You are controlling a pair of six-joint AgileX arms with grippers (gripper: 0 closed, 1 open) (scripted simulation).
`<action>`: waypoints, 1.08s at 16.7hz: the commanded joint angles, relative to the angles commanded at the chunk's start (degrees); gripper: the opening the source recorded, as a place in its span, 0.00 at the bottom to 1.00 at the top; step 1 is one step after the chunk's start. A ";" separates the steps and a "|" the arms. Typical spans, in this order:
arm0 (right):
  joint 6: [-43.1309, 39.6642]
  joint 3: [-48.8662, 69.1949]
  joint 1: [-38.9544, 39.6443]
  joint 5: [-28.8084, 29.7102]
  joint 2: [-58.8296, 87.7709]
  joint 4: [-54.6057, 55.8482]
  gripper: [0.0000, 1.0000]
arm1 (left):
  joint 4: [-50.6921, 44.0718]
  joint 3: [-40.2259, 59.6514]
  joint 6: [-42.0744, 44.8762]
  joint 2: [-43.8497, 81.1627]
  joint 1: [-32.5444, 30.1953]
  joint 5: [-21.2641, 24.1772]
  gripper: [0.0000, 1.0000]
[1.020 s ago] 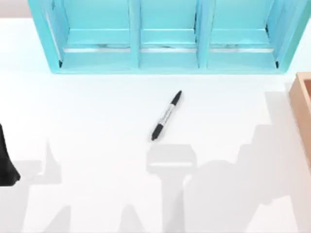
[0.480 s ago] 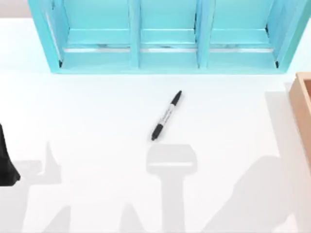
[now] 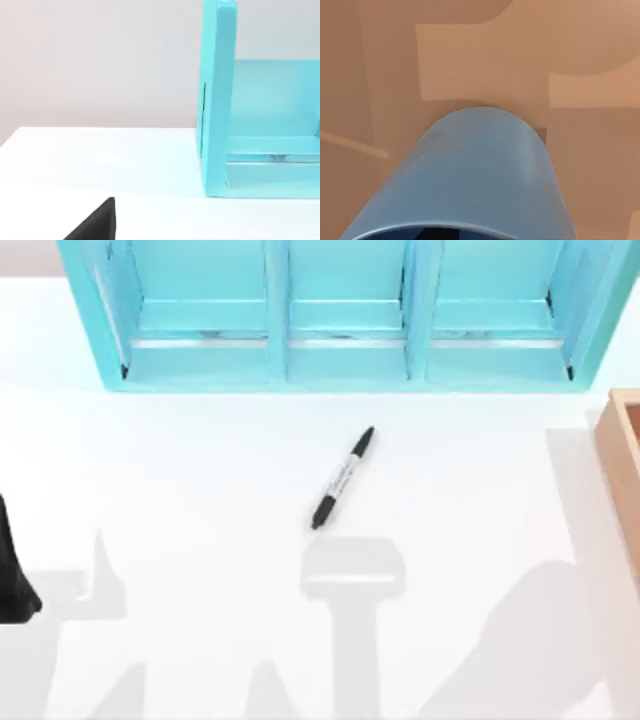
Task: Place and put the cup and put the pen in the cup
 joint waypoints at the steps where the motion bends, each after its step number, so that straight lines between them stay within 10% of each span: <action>1: 0.00 0.00 0.00 0.00 0.00 0.00 0.62 | 0.00 0.00 0.00 0.00 0.00 0.00 1.00; 9: 0.00 0.00 0.00 0.00 0.00 0.00 0.02 | 0.00 0.00 0.00 0.00 0.00 0.00 1.00; 18: 0.04 0.01 0.03 -0.01 -0.09 0.00 0.00 | 0.00 0.00 0.00 0.00 0.00 0.00 1.00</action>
